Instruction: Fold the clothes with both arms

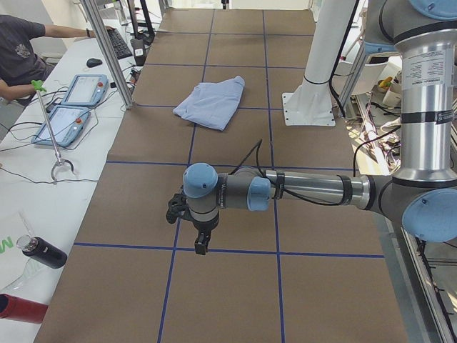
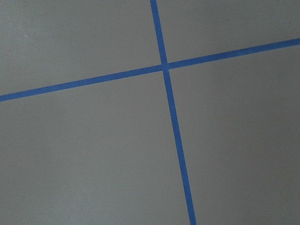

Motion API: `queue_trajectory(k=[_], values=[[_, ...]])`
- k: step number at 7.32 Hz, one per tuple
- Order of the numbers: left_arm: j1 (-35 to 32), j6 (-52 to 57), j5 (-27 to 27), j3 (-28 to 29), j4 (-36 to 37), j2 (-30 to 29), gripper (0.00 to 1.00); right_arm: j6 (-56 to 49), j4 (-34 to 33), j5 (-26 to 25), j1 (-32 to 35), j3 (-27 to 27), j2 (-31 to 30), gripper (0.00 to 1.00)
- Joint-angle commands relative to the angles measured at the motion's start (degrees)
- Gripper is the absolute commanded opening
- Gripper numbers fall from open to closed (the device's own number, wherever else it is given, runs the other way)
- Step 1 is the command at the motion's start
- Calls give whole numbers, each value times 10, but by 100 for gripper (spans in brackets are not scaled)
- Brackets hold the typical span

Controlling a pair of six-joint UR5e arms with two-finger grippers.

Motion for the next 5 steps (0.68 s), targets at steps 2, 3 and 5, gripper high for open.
queue_trajectory(k=[2, 3, 5], values=[[-1, 0, 0, 0, -2, 0, 100, -6, 0, 0, 0, -2, -1, 100], [-1, 0, 0, -1, -2, 0, 100, -20, 1, -2, 0, -5, -2, 100], [-2, 0, 0, -1, -2, -3, 100, -136, 1, -8, 1, -17, -8, 100]])
